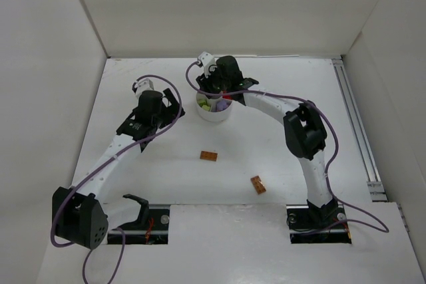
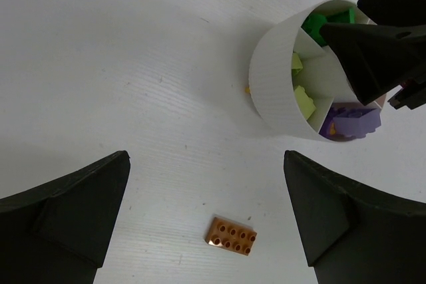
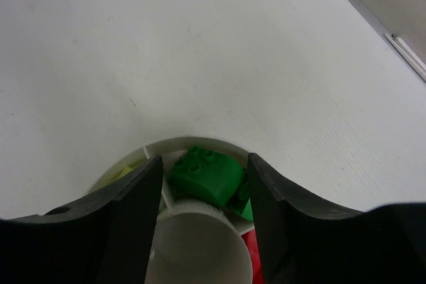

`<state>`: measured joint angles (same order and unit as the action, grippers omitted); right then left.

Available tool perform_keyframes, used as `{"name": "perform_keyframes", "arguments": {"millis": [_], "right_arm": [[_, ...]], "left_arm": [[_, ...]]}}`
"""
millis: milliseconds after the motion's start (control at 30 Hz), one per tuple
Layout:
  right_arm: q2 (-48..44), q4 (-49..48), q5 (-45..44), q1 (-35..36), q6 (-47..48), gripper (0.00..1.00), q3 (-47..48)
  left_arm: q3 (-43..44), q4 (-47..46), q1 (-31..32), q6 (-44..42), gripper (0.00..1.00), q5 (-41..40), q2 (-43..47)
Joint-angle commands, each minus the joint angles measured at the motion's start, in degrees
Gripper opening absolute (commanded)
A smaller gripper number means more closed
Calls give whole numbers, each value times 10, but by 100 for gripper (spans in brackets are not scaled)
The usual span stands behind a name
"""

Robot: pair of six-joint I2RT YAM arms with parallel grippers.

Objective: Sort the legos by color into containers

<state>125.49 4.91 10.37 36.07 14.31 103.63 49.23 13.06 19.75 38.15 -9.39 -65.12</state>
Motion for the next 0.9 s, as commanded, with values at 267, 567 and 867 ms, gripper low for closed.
{"name": "perform_keyframes", "arguments": {"millis": [267, 567, 867], "right_arm": [[-78, -27, -6, 3, 7, 66, 2], [-198, -27, -203, -2, -55, 100, -54], [-399, 99, -447, -32, -258, 100, -271]], "left_arm": [[26, -17, -4, -19, 100, 46, -4], [18, 77, -4, 31, 100, 130, -58], [1, 115, 52, 192, 100, 194, -157]]}}
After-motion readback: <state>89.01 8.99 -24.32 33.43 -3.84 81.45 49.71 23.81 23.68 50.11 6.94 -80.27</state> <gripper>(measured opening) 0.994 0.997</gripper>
